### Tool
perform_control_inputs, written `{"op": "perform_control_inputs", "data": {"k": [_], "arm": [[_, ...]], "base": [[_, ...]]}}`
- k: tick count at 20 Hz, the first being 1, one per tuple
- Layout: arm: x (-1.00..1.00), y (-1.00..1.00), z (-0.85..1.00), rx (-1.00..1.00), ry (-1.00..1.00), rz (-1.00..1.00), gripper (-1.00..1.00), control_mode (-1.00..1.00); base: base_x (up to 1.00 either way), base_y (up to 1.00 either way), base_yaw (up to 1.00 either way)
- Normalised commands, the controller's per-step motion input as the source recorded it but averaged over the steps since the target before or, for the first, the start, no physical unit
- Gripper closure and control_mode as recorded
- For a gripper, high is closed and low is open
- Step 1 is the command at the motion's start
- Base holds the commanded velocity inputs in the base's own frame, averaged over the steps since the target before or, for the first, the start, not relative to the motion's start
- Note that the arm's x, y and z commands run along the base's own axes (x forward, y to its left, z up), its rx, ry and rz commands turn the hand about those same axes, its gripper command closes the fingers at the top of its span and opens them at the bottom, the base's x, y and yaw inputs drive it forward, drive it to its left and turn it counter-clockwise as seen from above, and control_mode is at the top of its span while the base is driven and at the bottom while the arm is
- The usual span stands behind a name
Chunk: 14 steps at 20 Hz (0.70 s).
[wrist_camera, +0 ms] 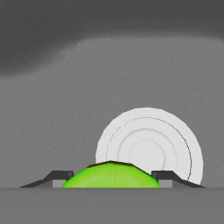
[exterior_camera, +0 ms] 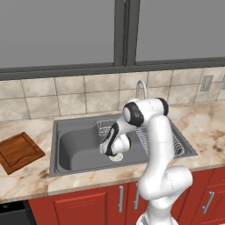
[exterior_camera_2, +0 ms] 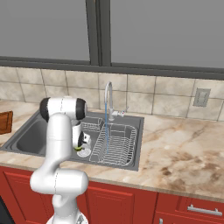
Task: Pick the kiwi from the sink and place it on the cutting board to airdry. Then turn off the sink faucet.
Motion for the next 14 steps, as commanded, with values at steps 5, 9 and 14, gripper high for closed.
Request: {"op": "perform_control_inputs", "data": {"k": [5, 9, 14], "arm": [[-0.11, 0.00, 0.31, 0.00, -0.02, 0.00, 1.00, -1.00], [-0.20, 0.00, 0.32, 0.00, -0.03, 0.00, 1.00, -1.00], [-0.22, 0.00, 0.36, 0.00, -0.01, 0.00, 1.00, -1.00]], "base": [[0.00, 0.00, 0.00], [0.00, 0.00, 0.00], [0.00, 0.00, 0.00]]}}
